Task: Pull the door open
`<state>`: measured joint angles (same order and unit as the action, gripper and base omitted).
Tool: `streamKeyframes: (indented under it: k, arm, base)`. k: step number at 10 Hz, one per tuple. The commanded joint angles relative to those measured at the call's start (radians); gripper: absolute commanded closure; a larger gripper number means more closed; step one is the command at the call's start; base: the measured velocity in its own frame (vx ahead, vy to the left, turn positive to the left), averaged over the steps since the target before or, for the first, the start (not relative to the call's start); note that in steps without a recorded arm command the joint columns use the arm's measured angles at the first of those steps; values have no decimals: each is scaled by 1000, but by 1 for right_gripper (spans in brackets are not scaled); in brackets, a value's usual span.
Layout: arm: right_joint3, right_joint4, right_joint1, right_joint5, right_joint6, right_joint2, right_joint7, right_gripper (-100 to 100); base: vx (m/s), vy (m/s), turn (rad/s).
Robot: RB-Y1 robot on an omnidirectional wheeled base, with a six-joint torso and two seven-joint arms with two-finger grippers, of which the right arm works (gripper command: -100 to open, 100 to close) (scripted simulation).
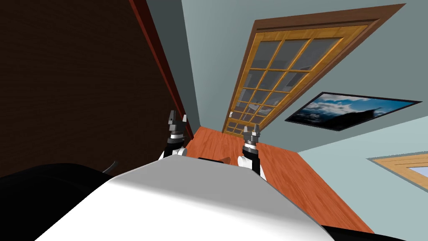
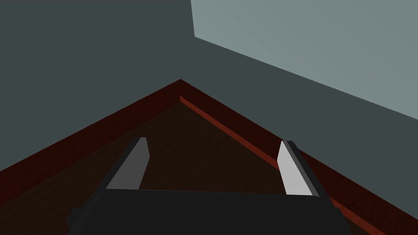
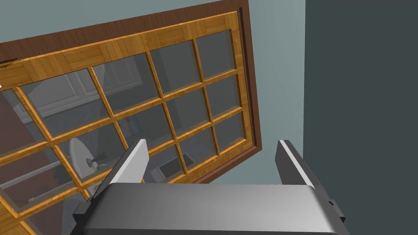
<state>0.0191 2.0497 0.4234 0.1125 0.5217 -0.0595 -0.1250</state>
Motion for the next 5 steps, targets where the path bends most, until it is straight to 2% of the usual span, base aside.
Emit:
streamKeyframes:
  k: [1,5]
  arm:
    - [1,-28,-3,17,13,-4,-27,-100]
    - [-1,-102,-18,62,38,-14,-96,-100]
  base:
    - [92,-16,64]
    - [92,-18,88]
